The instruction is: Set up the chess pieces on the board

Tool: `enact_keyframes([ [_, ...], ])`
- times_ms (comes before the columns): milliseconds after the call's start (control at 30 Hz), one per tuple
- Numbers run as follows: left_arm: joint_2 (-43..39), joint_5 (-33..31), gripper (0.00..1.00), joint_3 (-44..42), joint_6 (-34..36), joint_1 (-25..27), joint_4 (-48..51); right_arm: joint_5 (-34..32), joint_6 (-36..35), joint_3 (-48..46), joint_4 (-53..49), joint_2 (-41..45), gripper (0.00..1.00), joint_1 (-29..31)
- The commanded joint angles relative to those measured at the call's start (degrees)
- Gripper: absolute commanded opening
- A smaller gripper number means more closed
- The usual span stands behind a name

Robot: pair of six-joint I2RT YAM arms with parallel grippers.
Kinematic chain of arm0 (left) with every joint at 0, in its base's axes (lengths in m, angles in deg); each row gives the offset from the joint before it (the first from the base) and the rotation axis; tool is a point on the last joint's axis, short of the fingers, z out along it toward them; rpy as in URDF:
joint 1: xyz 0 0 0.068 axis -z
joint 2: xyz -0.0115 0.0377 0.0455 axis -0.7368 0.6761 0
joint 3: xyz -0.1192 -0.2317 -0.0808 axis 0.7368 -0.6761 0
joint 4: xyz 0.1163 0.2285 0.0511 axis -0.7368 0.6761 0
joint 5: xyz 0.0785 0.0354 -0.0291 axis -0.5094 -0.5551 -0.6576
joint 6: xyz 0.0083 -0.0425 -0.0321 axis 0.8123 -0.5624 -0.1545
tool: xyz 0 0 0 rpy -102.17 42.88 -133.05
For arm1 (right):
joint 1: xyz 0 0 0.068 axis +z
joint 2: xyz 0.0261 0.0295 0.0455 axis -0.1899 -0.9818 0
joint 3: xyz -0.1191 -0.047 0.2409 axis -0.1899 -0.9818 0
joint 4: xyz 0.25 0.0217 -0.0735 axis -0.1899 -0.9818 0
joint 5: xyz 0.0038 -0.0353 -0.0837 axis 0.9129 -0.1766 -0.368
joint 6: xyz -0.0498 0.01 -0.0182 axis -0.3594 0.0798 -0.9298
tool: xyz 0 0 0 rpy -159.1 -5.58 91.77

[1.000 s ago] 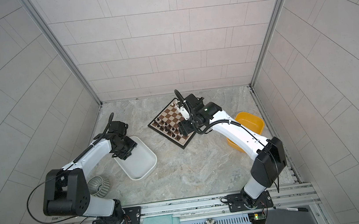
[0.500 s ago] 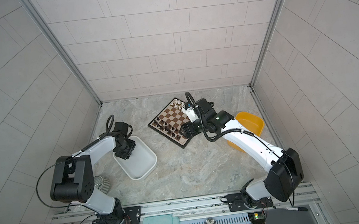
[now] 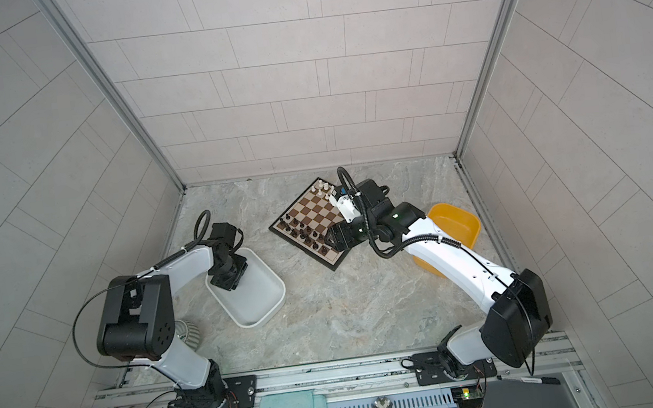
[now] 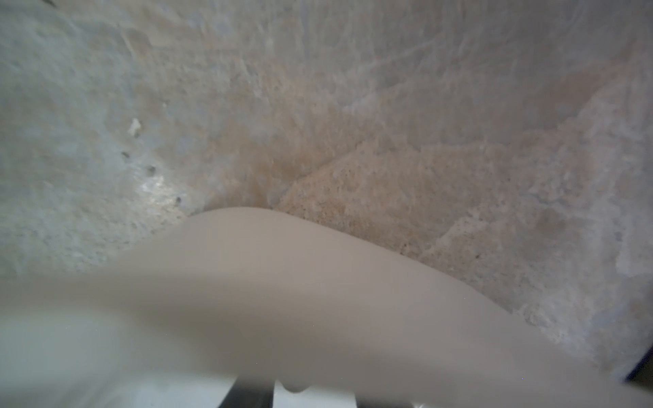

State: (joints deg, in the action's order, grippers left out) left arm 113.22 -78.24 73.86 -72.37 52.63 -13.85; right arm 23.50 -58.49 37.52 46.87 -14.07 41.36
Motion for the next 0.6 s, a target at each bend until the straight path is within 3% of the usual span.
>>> enact_keyframes([
  [0, 1.38, -0.89, 0.39, 0.80, -0.19, -0.70, 1.49, 0.36, 0.14, -0.53, 0.53, 0.73, 0.76, -0.26],
  [400, 0.72, 0.81, 0.26, -0.75, -0.25, -1.28, 0.81, 0.44, 0.54, -0.64, 0.45, 0.92, 0.75, -0.76],
  [567, -2.06, 4.66, 0.22, 0.88, 8.22, -1.30, -0.17, 0.88, 1.97, -0.83, 1.25, 1.46, 0.75, -1.49],
])
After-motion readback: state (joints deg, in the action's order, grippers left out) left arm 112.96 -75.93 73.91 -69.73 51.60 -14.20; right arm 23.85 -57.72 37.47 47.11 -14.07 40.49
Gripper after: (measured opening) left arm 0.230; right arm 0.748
